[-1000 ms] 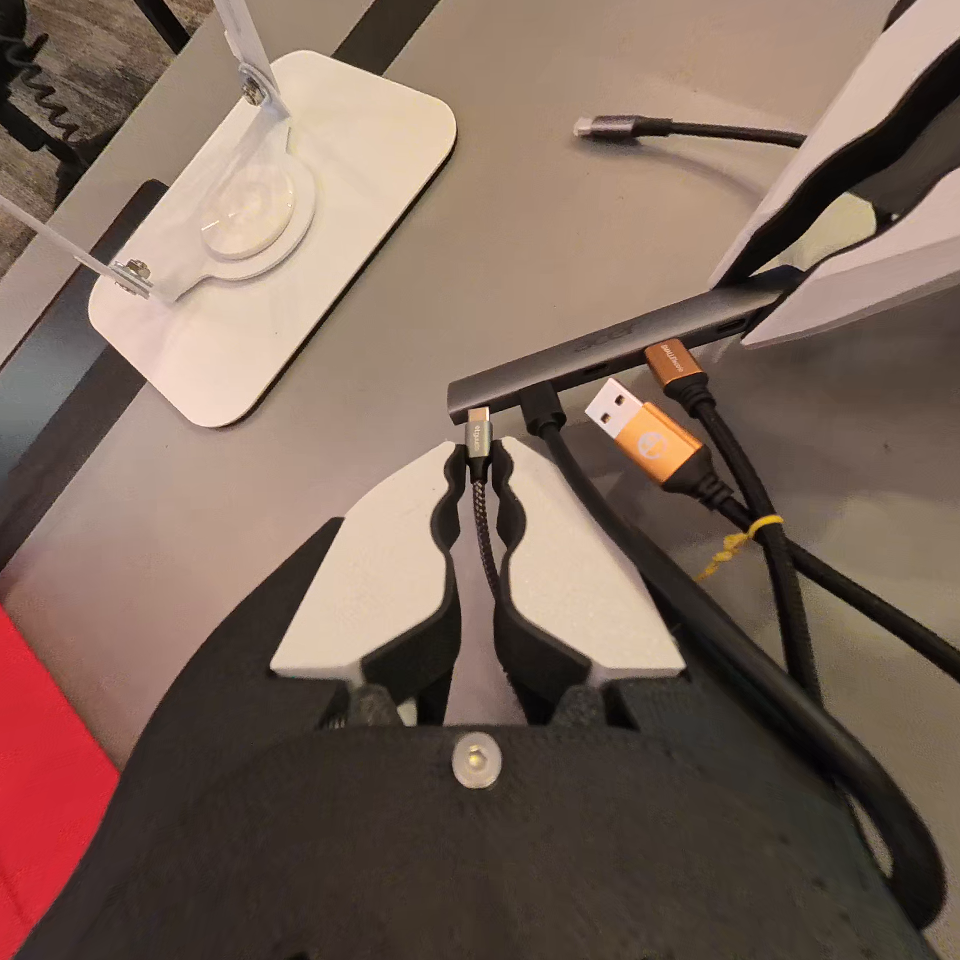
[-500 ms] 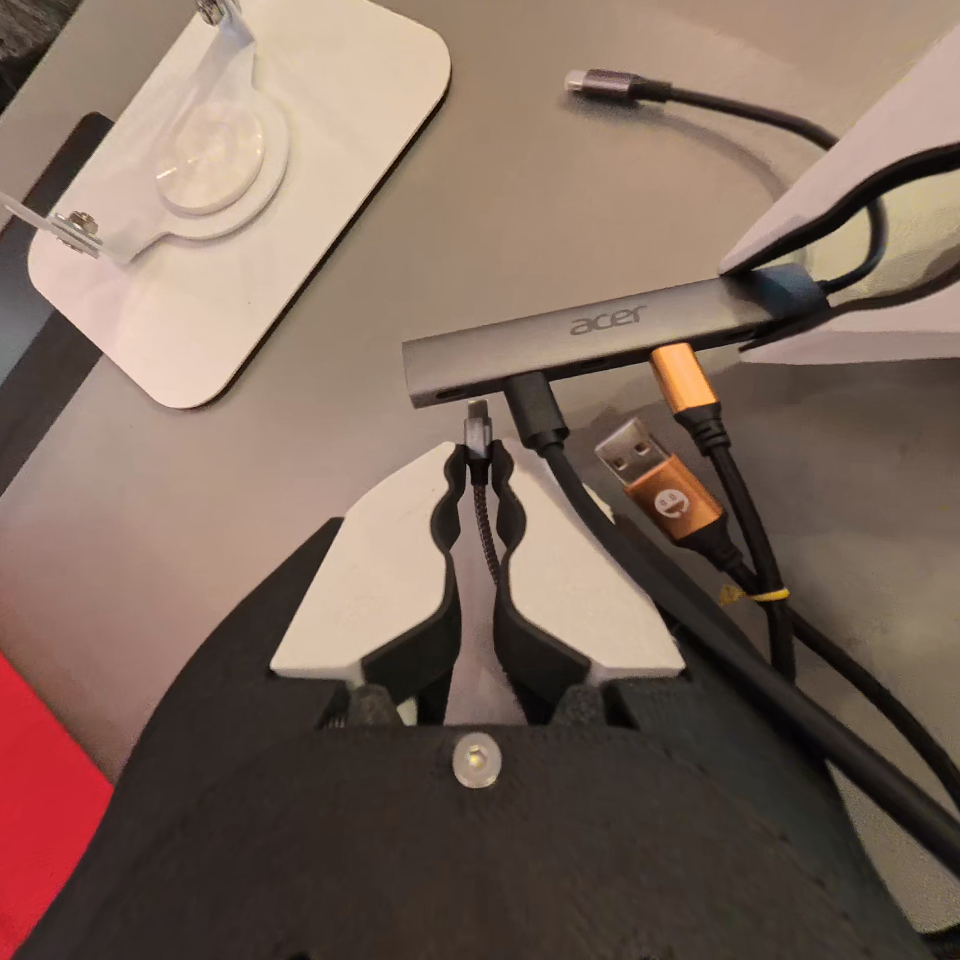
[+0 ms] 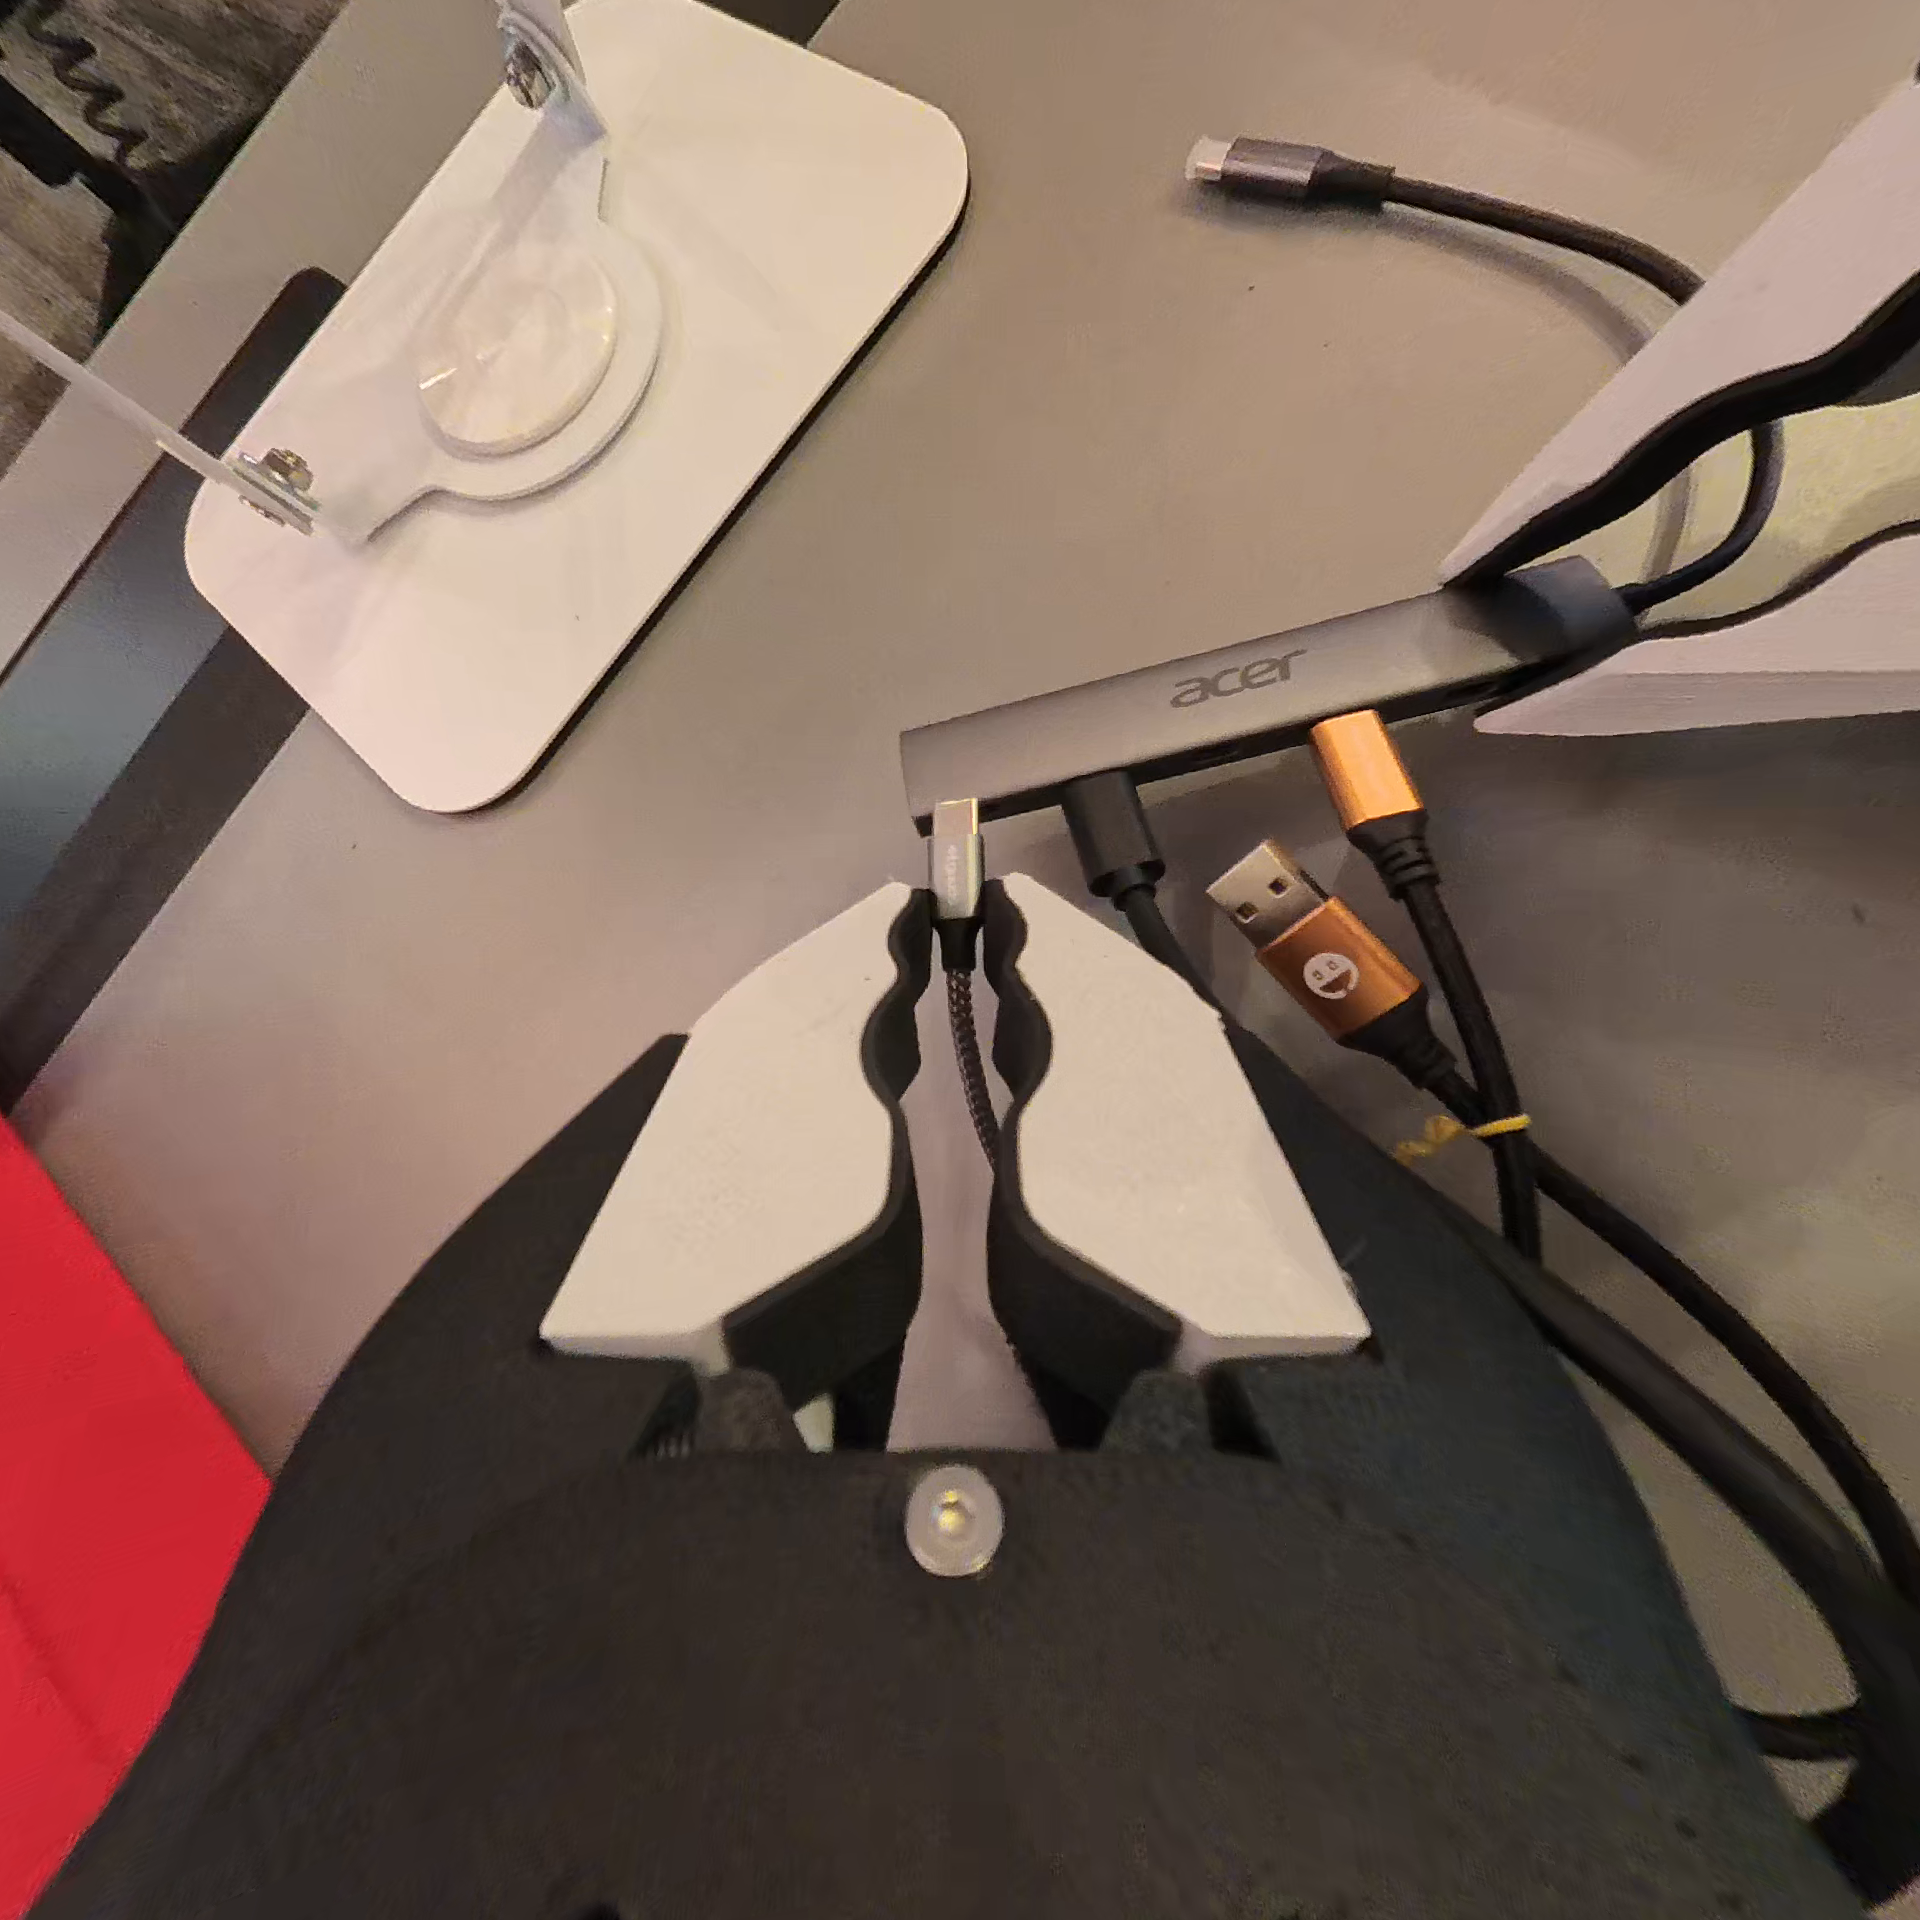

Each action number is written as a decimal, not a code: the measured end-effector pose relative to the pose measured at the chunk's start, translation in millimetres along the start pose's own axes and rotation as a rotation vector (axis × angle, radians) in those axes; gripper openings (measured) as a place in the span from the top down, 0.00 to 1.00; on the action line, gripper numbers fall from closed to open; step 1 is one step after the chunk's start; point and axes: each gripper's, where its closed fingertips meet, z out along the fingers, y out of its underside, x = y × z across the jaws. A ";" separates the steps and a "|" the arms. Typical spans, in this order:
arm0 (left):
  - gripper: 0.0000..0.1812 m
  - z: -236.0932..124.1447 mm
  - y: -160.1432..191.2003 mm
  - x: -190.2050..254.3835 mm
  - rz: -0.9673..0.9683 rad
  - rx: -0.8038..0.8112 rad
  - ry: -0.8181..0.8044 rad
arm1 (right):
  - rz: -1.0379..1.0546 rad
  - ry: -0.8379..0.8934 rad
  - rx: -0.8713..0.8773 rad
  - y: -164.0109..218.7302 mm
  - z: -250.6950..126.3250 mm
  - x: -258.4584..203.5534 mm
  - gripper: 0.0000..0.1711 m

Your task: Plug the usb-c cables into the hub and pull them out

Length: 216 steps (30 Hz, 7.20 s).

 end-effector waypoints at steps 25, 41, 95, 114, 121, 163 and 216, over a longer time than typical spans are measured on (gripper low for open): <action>0.95 5.8 7.6 1.6 -0.010 -0.063 0.019 | 0.026 -0.002 0.012 -1.6 1.3 0.7 0.90; 0.95 12.1 15.8 3.5 -0.045 -0.106 0.093 | -0.008 0.001 0.032 -5.1 -0.1 -0.1 0.90; 0.95 25.6 6.7 25.7 0.010 -0.136 0.273 | 0.186 -0.215 0.028 -3.5 2.0 20.8 0.87; 0.94 23.9 7.7 25.8 0.007 -0.117 0.253 | 0.116 -0.263 -0.070 -13.2 39.3 -4.7 0.89; 0.95 22.9 7.5 23.4 0.022 -0.110 0.283 | 0.085 -0.278 -0.034 -16.6 39.7 -6.9 0.89; 0.95 12.4 20.4 23.6 0.076 -0.165 0.373 | -0.011 -0.233 -0.028 -18.5 42.9 -12.1 0.89; 0.95 -56.7 -97.3 44.7 0.405 0.202 0.152 | 0.283 -0.568 0.248 -50.9 -59.3 5.5 0.79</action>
